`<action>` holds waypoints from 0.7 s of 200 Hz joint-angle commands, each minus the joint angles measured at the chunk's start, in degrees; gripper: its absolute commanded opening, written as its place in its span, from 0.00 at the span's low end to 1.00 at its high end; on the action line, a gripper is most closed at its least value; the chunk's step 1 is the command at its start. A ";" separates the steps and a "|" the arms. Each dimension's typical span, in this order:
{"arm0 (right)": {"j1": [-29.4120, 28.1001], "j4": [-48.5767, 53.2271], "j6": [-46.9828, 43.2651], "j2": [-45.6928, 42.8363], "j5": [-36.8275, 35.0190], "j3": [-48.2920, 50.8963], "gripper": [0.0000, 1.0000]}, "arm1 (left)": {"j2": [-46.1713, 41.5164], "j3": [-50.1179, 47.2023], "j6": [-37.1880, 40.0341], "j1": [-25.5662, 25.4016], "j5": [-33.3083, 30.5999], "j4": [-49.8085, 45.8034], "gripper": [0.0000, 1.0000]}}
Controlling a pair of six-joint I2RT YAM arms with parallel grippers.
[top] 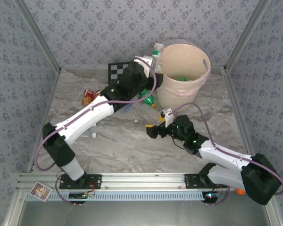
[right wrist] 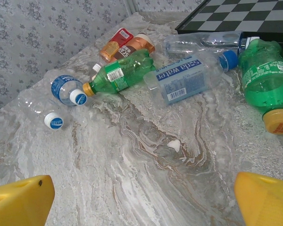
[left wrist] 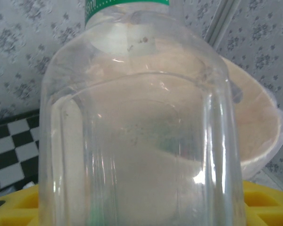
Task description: Put the plastic bottles in the bin
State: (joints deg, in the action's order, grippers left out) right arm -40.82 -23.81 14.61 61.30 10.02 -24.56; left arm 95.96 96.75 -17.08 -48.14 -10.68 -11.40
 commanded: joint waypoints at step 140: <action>-0.66 1.18 -0.28 -2.41 -1.14 0.12 1.00 | 32.18 54.35 2.40 -0.55 3.76 -24.45 1.00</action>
State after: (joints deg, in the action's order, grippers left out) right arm -40.99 -22.94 14.59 59.70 9.65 -24.56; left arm 129.34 147.61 -14.52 -48.23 -6.66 -33.36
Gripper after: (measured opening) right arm 0.996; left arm 0.972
